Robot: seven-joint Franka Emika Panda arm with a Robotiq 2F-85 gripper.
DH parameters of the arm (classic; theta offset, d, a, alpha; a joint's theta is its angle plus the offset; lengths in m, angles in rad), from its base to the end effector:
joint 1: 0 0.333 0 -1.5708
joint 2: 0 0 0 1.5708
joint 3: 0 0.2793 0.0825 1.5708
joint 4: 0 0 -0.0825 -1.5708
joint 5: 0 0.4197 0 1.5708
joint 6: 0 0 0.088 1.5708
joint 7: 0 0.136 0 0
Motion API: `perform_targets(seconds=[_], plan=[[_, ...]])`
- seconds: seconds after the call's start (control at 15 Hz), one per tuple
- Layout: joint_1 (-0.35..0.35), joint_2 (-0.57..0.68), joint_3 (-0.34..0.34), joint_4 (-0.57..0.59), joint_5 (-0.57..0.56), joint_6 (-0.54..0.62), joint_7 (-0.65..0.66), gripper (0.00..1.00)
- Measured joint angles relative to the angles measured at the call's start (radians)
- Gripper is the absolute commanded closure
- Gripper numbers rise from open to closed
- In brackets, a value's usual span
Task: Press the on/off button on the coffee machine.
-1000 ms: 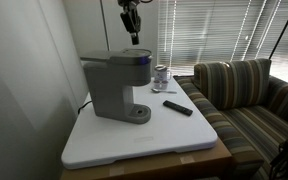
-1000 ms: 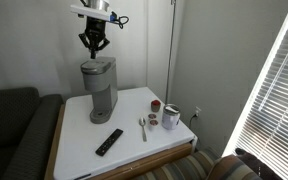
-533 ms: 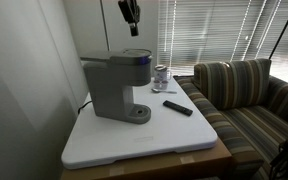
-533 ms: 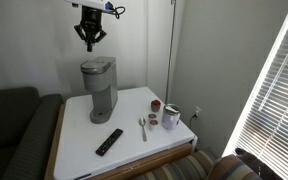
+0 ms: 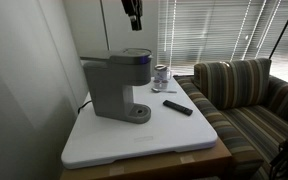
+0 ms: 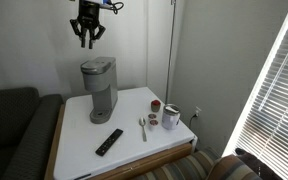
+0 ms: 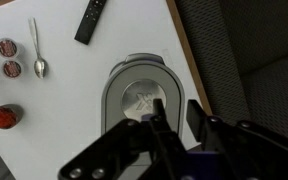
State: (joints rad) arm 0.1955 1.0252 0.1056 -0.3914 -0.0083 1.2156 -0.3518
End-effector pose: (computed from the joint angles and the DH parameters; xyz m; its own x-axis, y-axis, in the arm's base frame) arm 0.7213 0.1765 0.4040 0.8035 0.5745 -0.1564 0.5567 -0.8180 -0.1447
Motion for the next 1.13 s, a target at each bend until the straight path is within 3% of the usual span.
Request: perform_targets(seconds=[0.33,0.4,1.13], plan=[[0.002,0.000,0.000,0.000,0.000,0.000,0.000,0.03],[0.002,0.001,0.000,0.000,0.000,0.000,0.000,0.00],[-0.003,0.004,0.017,-0.003,0.029,-0.011,-0.004,0.00]])
